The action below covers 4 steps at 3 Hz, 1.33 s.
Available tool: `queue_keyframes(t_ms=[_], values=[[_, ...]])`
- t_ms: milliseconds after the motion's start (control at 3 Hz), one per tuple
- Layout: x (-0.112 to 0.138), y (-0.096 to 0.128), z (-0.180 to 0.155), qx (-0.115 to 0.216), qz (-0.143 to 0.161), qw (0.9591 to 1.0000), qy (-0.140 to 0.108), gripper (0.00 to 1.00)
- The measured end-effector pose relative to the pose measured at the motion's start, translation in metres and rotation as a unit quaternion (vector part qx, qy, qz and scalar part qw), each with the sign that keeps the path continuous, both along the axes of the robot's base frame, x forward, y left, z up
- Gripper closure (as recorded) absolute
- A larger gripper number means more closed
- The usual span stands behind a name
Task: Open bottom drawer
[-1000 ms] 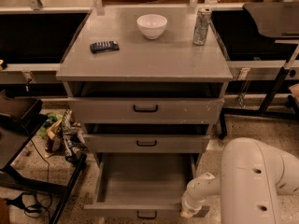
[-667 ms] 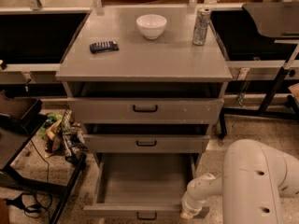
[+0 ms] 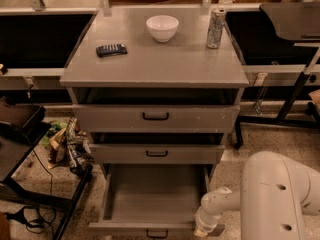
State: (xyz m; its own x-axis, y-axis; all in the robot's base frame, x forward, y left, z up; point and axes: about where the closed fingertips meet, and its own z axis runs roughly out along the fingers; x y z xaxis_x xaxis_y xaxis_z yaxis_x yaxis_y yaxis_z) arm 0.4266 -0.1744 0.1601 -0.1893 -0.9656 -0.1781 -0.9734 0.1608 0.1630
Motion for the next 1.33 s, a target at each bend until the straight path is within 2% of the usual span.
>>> queue_keyframes(t_ms=[333, 1333], values=[[0.0000, 0.0000, 0.0000, 0.000, 0.000, 1.0000, 0.000, 0.81], [-0.0001, 0.0000, -0.0001, 0.000, 0.000, 1.0000, 0.000, 0.11]])
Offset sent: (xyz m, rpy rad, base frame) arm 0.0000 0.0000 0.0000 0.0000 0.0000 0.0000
